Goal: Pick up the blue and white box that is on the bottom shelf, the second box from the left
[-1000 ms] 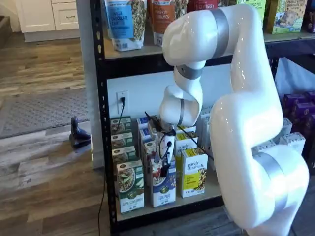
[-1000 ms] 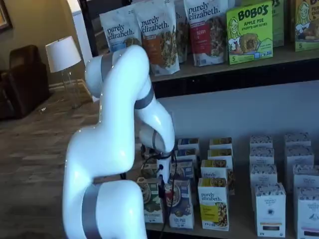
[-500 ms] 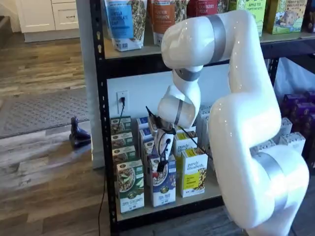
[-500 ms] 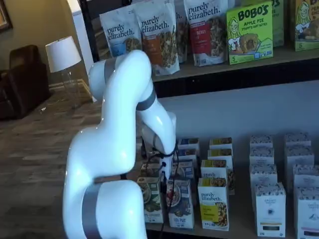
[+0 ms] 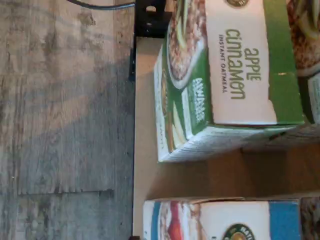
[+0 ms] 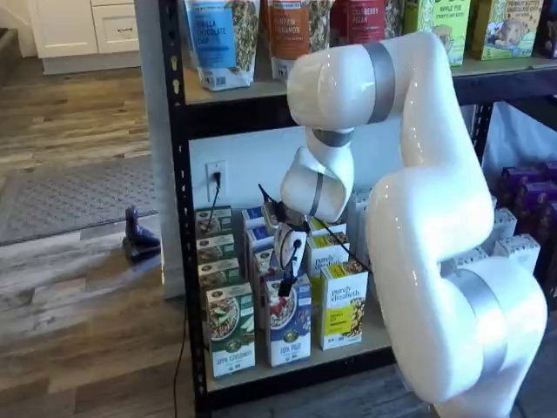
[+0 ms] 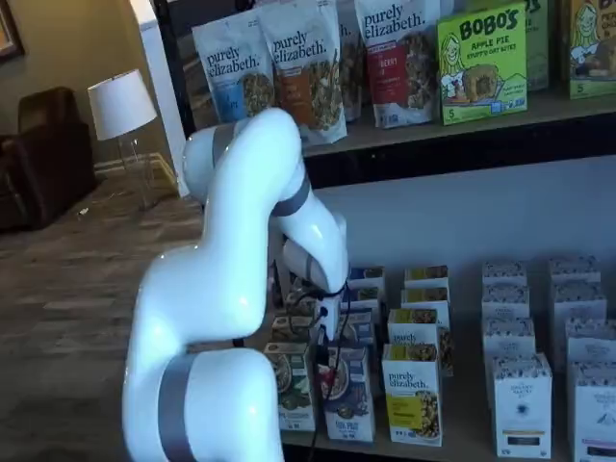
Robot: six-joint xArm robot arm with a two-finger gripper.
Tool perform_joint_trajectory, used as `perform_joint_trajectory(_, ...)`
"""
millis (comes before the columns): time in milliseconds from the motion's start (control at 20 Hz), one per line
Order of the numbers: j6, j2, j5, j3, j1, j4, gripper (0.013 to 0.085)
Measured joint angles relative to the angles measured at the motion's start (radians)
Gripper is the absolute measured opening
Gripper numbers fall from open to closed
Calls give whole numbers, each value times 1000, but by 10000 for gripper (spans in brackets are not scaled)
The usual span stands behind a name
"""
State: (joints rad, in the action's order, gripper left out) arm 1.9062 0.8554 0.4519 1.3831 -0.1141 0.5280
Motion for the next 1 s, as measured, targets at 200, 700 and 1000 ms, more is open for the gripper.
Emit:
perform_joint_trajectory(200,-37,40,19,56,7,-47,850)
perform_joint_trajectory(700,-222,137,70,177,5,-256,850)
perform_joint_trajectory(1000,-301,175,101,217,-2,-340,850)
